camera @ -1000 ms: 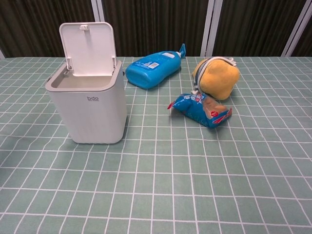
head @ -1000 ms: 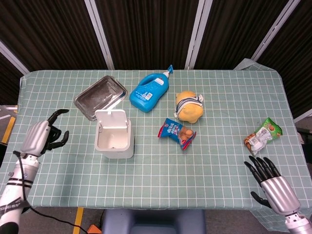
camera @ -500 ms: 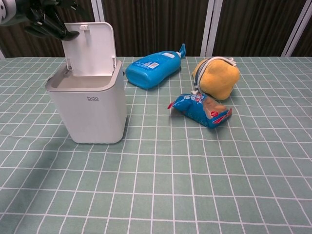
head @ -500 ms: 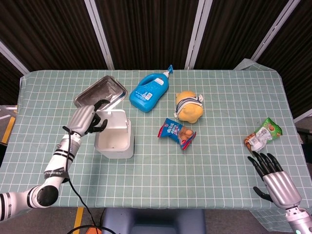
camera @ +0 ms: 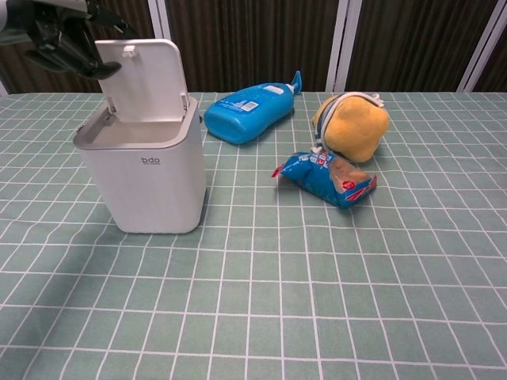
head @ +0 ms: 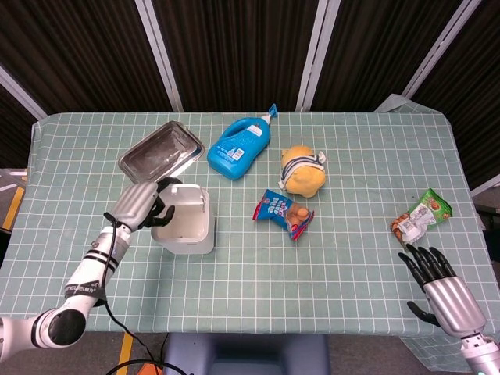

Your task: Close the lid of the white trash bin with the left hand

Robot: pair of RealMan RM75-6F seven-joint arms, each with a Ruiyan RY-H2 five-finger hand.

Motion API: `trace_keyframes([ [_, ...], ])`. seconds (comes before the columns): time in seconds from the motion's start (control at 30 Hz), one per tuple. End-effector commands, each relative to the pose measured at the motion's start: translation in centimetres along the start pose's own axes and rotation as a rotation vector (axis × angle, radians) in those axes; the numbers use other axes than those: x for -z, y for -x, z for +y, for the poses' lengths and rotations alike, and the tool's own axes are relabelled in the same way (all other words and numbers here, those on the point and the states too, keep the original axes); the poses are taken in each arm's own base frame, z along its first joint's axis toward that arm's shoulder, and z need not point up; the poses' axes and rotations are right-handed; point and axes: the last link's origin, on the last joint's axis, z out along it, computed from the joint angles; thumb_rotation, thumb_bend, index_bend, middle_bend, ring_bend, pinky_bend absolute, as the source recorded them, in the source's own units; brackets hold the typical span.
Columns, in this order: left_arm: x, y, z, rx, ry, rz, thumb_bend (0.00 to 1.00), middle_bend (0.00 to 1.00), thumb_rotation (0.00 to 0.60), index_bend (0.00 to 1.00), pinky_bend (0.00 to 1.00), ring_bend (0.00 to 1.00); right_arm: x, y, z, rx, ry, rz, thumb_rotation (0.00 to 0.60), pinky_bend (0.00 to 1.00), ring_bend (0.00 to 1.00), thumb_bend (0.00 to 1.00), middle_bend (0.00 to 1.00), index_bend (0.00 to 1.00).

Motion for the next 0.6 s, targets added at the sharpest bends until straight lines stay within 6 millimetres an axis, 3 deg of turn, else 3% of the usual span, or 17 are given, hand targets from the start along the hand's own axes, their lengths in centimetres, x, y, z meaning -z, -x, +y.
trace_keyframes([
  [0.03,1.8,0.7,-0.7,-0.073,-0.020,-0.060,0.55,1.00,0.600,0.25,1.00,1.00,0.1,0.1,-0.1,0.002,-0.005,-0.003,0.600,0.00,0.00,0.31,0.00,0.00],
  [0.27,3.9,2.7,-1.4,-0.099,-0.022,-0.174,0.55,1.00,0.600,0.24,1.00,1.00,0.3,0.1,-0.5,-0.013,-0.022,-0.009,0.600,0.00,0.00,0.31,0.00,0.00],
  [0.6,4.4,4.4,-2.0,-0.158,-0.026,-0.271,0.55,1.00,0.600,0.21,1.00,1.00,0.5,0.1,-0.6,-0.021,-0.031,-0.019,0.600,0.00,0.00,0.31,0.00,0.00],
])
